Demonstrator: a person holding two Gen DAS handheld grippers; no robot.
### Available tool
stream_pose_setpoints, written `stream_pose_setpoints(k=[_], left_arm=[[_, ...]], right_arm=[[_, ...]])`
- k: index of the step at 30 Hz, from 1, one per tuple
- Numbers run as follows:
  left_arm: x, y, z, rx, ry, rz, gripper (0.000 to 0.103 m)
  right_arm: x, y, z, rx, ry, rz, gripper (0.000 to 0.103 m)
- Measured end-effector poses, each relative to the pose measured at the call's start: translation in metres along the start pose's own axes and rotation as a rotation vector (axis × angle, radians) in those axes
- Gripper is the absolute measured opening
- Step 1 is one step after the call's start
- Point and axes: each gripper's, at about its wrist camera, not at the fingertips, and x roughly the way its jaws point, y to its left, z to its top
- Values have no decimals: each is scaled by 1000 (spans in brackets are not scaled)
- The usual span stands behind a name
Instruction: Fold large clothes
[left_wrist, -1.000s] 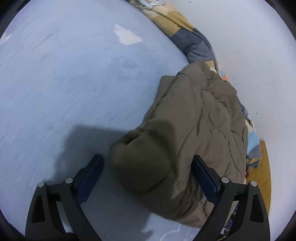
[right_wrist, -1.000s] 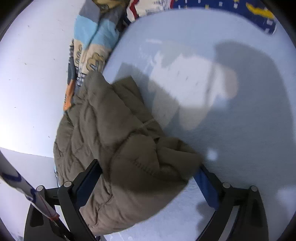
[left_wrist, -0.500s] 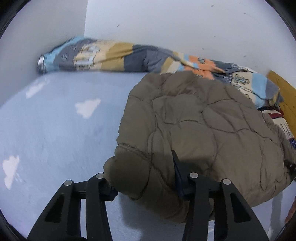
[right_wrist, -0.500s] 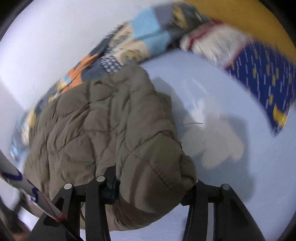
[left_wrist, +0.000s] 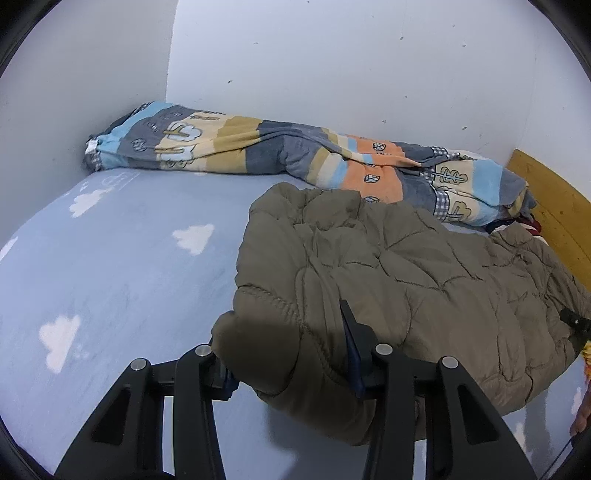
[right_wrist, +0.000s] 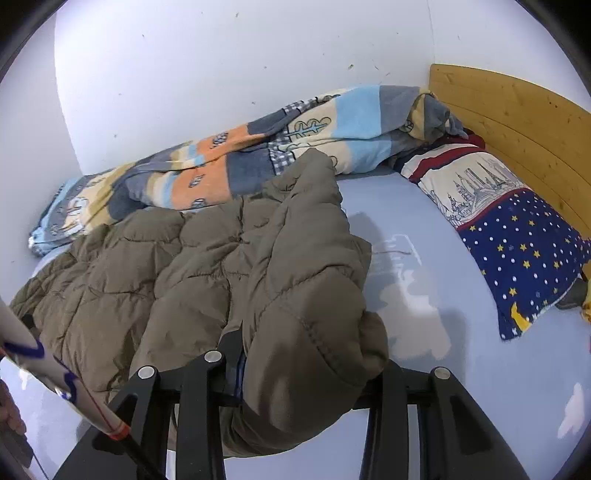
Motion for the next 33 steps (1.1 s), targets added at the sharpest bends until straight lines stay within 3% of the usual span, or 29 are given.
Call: stream_pose_setpoints(k=[6,9,12,13,15,18,20,23,27,29,33], left_arm=[[-45,14,-47,-39,22,-6,44],[-49,21,-70,-58,67,12,51],[-41,38,-81,-131,138,59,60],[-42,46,-82,-168,146,81,60],[-51,57,-81,-215,118,123,60],[-73,79,-76,-293,25,193,63],[-82,82,-70,-303,-20,199,63],[-89,59,-61,-218,-66,164,63],[-86,-1,-54,-39,-84,28,63],[-78,-30,-48,47,-73,-35,63],[-50,-88,-43,203,-17,-130,63]], right_arm=[[-46,-9,-42,42,6,40,41],[-60,-22,-67,89,35,45,41],[-47,-46,-88,194,129,46,51],[-34,-60,-96,273,199,70,58],[-19,-87,-109,418,308,88,68],[-22,-128,-128,658,331,161,79],[-32,-141,-135,702,312,136,80],[-52,-142,-127,655,244,51,80],[-82,-140,-101,582,99,-109,81],[-85,-125,-84,497,37,-78,82],[-46,-64,-56,258,81,68,79]])
